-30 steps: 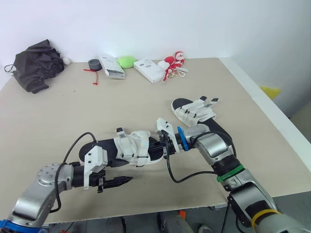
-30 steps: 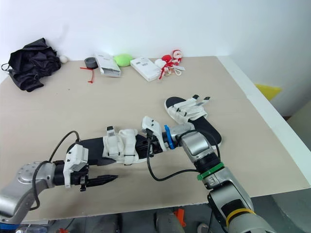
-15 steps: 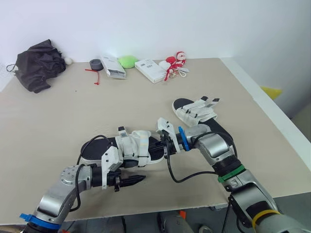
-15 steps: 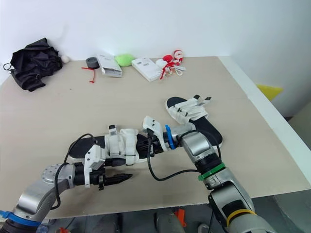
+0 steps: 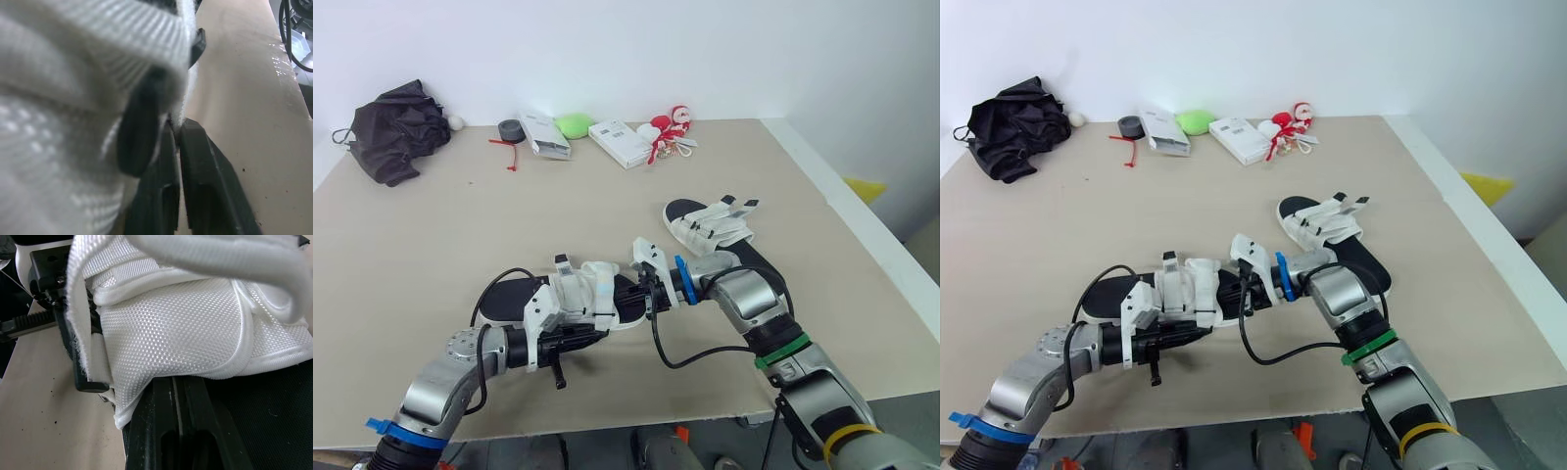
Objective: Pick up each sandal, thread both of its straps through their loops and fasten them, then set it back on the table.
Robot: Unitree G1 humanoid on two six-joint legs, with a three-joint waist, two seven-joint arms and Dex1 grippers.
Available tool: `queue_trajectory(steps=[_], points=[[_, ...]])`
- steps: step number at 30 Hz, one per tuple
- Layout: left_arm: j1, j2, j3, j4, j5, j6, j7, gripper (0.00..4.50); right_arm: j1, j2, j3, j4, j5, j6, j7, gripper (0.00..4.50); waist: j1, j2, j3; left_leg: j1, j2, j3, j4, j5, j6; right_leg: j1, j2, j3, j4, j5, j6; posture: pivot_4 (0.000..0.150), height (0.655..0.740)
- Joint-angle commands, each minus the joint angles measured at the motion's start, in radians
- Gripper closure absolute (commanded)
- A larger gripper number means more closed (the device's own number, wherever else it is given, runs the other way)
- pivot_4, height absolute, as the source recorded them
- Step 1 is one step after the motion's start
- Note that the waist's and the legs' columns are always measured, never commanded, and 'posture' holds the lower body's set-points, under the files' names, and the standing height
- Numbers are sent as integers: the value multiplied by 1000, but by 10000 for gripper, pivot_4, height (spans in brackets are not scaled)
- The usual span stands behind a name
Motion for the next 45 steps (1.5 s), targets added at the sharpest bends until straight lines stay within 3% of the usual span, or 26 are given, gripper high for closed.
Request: queue_trajectory(steps=[1,6,11,14,20,28,32,37,42,45], points=[[-12,1,10,-16,-18,38,27,44113,42,-6,56,33,-42,36,-9,45000,0,0,0,0,0,0,0,0,0,0,0,0,0,0,0,1500,7380],[-1,64,42,-112,-184,211,-39,44113,45,-10,56,31,-41,37,-10,45000,0,0,0,0,0,0,0,0,0,-1,0,0,0,0,0,1500,7380],[-5,295,35,-218,-360,456,-179,44113,36,-9,53,41,-45,32,-6,45000,-5,0,0,-1,2,-1,-4,-2,-1,-2,2,0,0,-3,-1,1500,7380],[-19,430,-9,-249,-376,530,-245,44113,34,-5,51,44,-46,30,-7,45000,-7,0,1,-1,2,-2,-4,-2,-1,-3,3,-2,0,-5,-2,1500,7380],[-89,387,-80,-234,-290,445,-187,44113,39,-3,50,37,-45,35,-9,45000,-11,0,1,-1,4,-1,-5,-4,-3,-3,3,-2,0,-6,-4,1500,7380],[-274,101,81,-108,-515,552,-11,44113,36,-3,51,38,-46,35,-10,45000,-6,-2,1,-1,2,-2,-1,-4,-3,-1,2,-1,0,-4,-1,1500,7380],[-354,28,147,-56,-631,669,82,44113,40,-5,51,33,-46,37,-16,45000,0,-2,2,-3,1,-3,3,-4,-3,0,2,-1,0,-3,2,1500,7380],[-408,51,169,-69,-753,800,100,44113,44,-6,48,31,-43,37,-22,45000,3,-2,2,-5,0,-3,5,-4,-3,-1,1,-1,0,-2,3,1500,7380],[-380,202,32,-183,-647,787,22,44113,45,-2,47,34,-44,35,-26,45000,4,-1,2,-5,0,-3,4,-4,-3,-1,1,-1,0,-3,3,1500,7380],[-405,206,40,-158,-657,790,33,44113,44,1,48,35,-44,34,-27,45000,4,-1,2,-5,0,-3,4,-5,-4,-1,2,-1,0,-3,2,1500,7380]])
